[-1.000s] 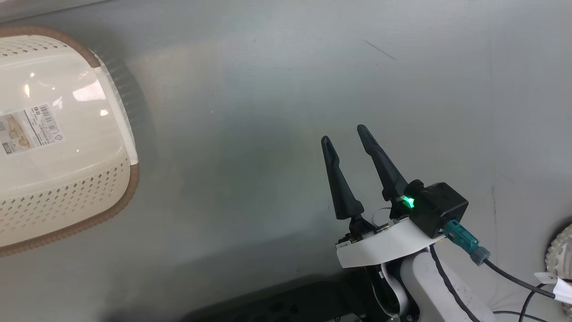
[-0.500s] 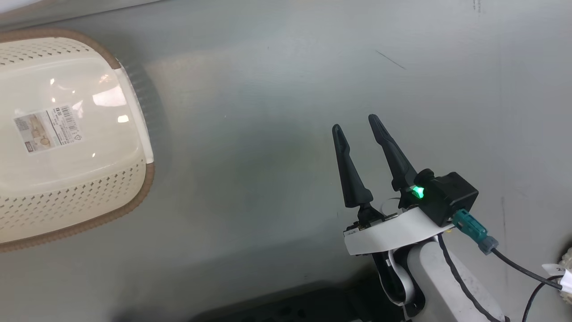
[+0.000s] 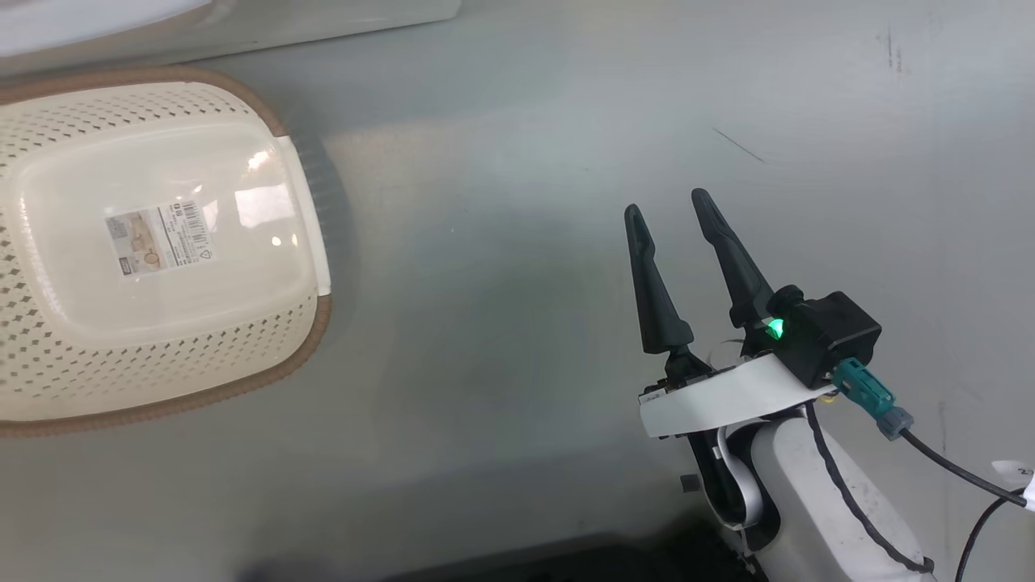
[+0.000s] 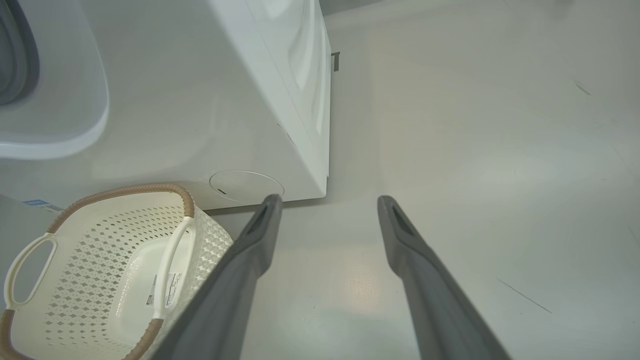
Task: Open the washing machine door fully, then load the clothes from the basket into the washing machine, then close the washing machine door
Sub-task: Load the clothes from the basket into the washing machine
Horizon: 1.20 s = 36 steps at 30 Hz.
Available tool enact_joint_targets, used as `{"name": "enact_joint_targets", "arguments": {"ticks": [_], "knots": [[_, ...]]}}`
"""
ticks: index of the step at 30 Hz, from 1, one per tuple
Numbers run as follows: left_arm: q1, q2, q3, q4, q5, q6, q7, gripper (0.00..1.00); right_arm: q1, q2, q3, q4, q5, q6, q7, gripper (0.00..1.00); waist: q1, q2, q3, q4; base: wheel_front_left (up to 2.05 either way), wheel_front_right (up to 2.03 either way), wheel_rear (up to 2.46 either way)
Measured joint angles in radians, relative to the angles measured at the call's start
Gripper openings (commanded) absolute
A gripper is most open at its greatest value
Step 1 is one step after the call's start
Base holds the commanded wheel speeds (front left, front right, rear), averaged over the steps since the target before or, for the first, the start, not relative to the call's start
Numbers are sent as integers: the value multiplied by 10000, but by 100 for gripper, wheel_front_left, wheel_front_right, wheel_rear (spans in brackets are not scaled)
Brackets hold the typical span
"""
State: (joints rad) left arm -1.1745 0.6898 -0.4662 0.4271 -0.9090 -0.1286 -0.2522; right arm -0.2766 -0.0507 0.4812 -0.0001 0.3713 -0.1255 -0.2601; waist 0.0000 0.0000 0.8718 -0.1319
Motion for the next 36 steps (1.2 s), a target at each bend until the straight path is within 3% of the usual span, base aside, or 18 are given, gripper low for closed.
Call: {"name": "enact_joint_targets", "arguments": {"ticks": [12, 36], "knots": [[934, -303, -232, -27, -84, 0, -44, 100, -8, -36, -130, 280, -44, 0, 0, 100, 0, 0, -644, 462, 0, 0, 0], [3539, -1187, 1582, -1515, 54, 0, -44, 100, 140, -59, -251, 525, -44, 0, 0, 100, 0, 0, -1536, 939, 0, 0, 0]]}}
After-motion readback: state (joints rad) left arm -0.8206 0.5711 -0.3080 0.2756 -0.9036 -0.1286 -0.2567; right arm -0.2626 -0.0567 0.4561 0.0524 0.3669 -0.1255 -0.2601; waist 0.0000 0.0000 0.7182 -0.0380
